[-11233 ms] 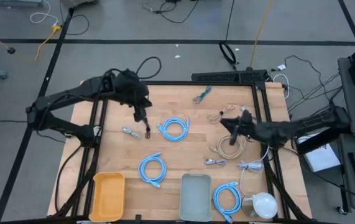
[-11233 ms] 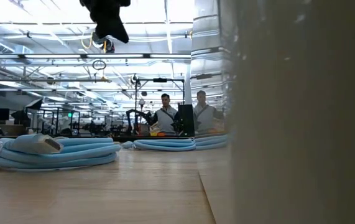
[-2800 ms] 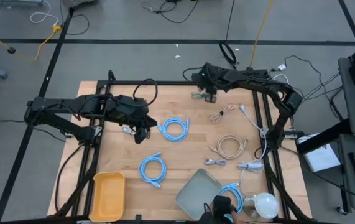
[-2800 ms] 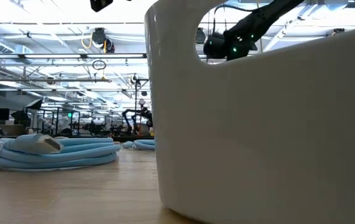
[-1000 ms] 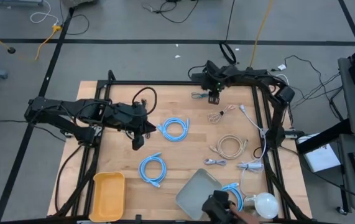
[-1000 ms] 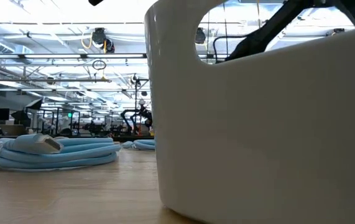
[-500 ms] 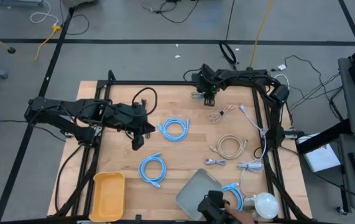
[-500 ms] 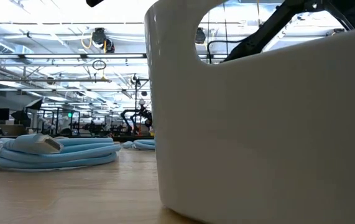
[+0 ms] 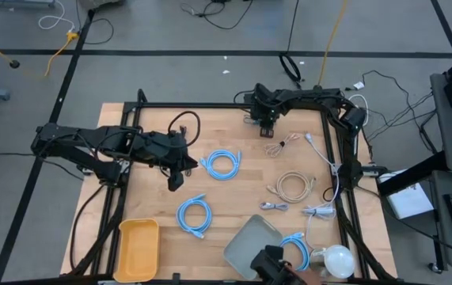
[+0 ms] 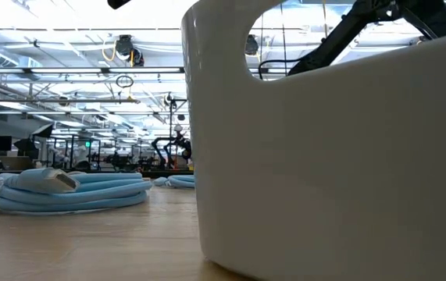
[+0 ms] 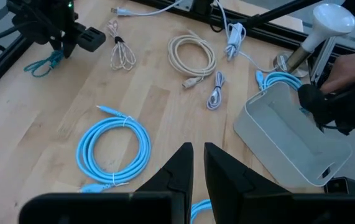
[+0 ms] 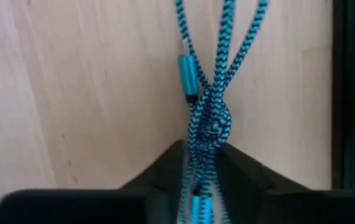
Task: Sort cables
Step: Put the green charger cable into the gray bin, then put the top blue HDMI cable into the yellow bin
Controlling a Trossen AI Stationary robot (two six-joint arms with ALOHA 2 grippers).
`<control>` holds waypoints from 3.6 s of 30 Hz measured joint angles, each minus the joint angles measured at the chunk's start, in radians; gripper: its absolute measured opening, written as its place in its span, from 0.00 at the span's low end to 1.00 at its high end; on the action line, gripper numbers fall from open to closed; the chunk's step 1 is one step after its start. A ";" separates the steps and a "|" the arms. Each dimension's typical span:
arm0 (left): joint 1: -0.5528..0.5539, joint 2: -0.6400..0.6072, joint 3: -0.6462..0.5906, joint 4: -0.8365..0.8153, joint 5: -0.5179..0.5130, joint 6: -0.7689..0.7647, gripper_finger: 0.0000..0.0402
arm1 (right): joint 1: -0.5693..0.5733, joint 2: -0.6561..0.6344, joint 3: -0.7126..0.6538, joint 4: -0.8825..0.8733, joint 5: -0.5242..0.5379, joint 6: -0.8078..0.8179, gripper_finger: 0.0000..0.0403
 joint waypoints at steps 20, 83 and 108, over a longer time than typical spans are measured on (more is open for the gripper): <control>0.000 0.000 0.000 0.016 -0.057 -0.011 0.10 | 0.248 -0.419 -0.003 -0.230 -0.087 0.244 0.02; -0.361 0.000 0.000 0.091 -0.283 -0.264 0.10 | 1.399 -0.099 0.163 -0.326 0.124 0.668 0.02; -0.367 0.054 0.000 -0.147 -0.294 -0.138 0.10 | 1.357 -0.211 0.169 -0.048 0.352 0.863 0.33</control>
